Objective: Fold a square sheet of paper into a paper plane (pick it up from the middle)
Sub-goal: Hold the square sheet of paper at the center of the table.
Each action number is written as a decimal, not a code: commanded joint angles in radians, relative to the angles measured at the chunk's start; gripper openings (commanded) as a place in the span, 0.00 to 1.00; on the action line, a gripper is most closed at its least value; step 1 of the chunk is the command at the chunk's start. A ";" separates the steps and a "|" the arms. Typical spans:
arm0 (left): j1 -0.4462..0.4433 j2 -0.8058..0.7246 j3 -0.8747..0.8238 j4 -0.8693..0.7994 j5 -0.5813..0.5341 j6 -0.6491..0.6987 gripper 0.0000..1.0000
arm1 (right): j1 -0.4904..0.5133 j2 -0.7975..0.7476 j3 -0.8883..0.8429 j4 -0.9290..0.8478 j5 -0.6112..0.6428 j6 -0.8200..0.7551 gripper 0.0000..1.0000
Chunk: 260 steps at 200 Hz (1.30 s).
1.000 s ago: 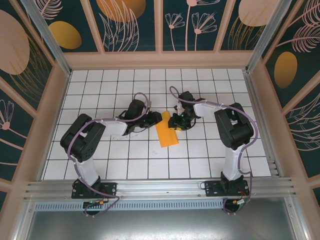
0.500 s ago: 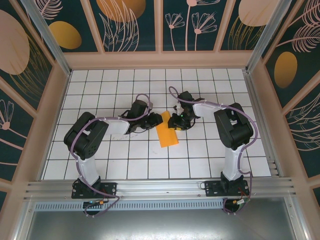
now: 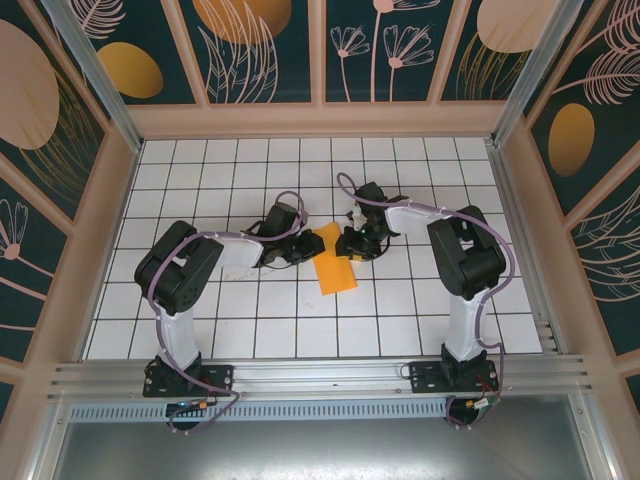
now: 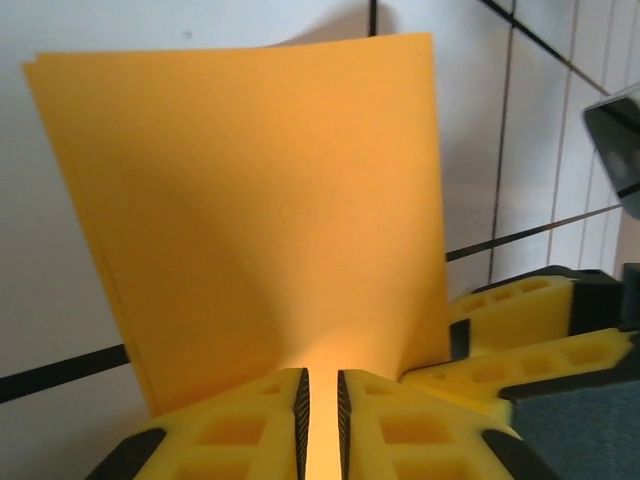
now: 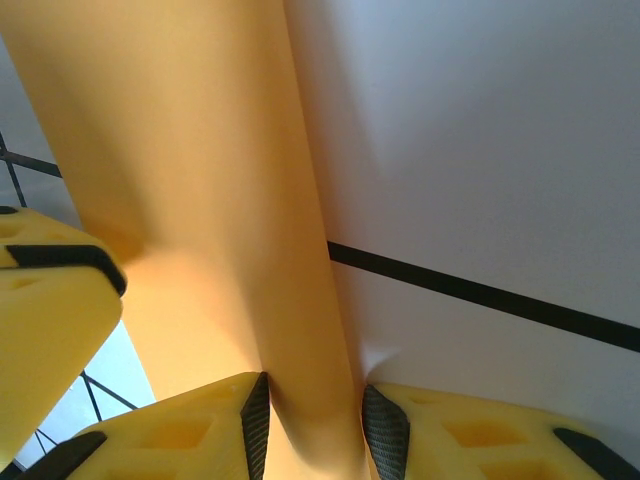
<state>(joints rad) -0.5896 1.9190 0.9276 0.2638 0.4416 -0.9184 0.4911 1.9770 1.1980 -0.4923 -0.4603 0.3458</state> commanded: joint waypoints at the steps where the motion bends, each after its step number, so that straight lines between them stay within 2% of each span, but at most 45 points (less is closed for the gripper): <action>1: -0.006 0.027 0.024 -0.087 -0.026 0.024 0.17 | 0.023 0.239 -0.092 0.077 0.276 -0.036 0.39; 68: -0.008 0.053 0.013 -0.199 -0.109 0.049 0.00 | 0.019 0.161 -0.081 0.061 0.259 -0.018 0.39; 104: -0.008 0.072 0.013 -0.243 -0.145 0.065 0.00 | -0.006 -0.013 -0.067 0.078 0.188 0.025 0.40; 142: -0.009 0.087 0.003 -0.261 -0.171 0.078 0.00 | -0.052 -0.211 -0.058 0.096 0.187 0.075 0.52; 160: -0.008 0.094 0.002 -0.261 -0.174 0.078 0.00 | -0.051 -0.247 -0.045 0.104 0.126 0.071 0.52; 168: -0.008 0.096 0.001 -0.263 -0.175 0.078 0.00 | -0.047 -0.252 -0.047 0.124 0.079 0.073 0.49; 177: -0.008 0.097 0.000 -0.263 -0.180 0.080 0.00 | -0.037 -0.251 -0.051 0.154 0.031 0.081 0.39; 187: -0.008 0.098 0.001 -0.269 -0.185 0.080 0.00 | -0.027 -0.238 -0.042 0.173 -0.003 0.095 0.33; 222: -0.009 0.102 -0.008 -0.271 -0.185 0.073 0.00 | 0.012 -0.140 0.016 0.193 -0.040 0.130 0.02; 260: -0.009 0.105 -0.010 -0.267 -0.182 0.068 0.00 | 0.029 -0.067 0.048 0.203 -0.069 0.151 0.00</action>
<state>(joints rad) -0.5972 1.9316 0.9627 0.1642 0.3820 -0.8677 0.5095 1.8778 1.2129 -0.3092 -0.4839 0.4751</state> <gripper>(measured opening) 0.066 0.046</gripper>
